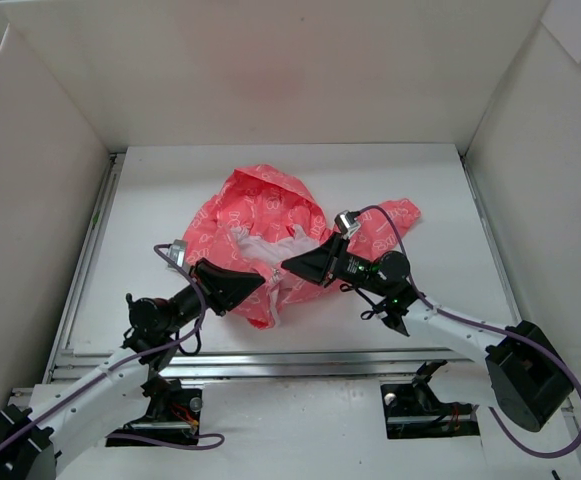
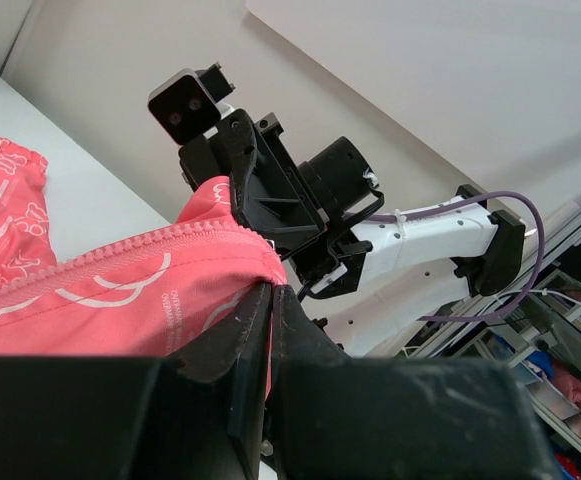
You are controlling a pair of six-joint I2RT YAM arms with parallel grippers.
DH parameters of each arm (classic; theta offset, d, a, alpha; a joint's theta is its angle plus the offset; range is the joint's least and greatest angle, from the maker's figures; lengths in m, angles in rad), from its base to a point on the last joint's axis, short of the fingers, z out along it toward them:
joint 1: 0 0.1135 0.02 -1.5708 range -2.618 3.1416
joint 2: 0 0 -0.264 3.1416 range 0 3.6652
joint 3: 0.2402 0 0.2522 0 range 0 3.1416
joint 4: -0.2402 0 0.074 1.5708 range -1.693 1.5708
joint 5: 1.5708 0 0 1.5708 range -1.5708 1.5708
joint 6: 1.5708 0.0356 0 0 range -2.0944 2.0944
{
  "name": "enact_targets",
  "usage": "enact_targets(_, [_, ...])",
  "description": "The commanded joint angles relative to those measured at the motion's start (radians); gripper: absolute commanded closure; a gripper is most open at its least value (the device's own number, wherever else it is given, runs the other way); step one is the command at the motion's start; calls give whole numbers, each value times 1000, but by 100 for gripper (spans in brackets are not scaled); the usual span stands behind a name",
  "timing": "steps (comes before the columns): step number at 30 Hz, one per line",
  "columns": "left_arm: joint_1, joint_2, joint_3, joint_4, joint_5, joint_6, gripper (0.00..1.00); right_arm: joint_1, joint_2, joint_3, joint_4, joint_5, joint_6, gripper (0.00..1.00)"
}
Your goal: Zip up the jacket
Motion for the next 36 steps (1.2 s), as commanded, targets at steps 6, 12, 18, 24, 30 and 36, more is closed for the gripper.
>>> enact_targets(6, [6, 13, 37, 143, 29, -7, 100, -6, -34, 16, 282, -31, 1, 100])
enact_targets(12, [15, 27, 28, 162, 23, -19, 100, -4, -51, 16, 289, -37, 3, 100])
enact_targets(18, [25, 8, 28, 144, 19, -19, 100, -6, -67, 4, 289, -39, -2, 100])
enact_targets(24, [34, 25, 25, 173, 35, -34, 100, -6, -64, 11, 292, -40, -2, 100])
enact_targets(30, [34, 51, 25, 194, 44, -44, 100, -7, -54, 16, 307, -42, 6, 100])
enact_targets(36, [34, 62, 25, 202, 49, -47, 100, -7, -49, 18, 309, -40, 4, 100])
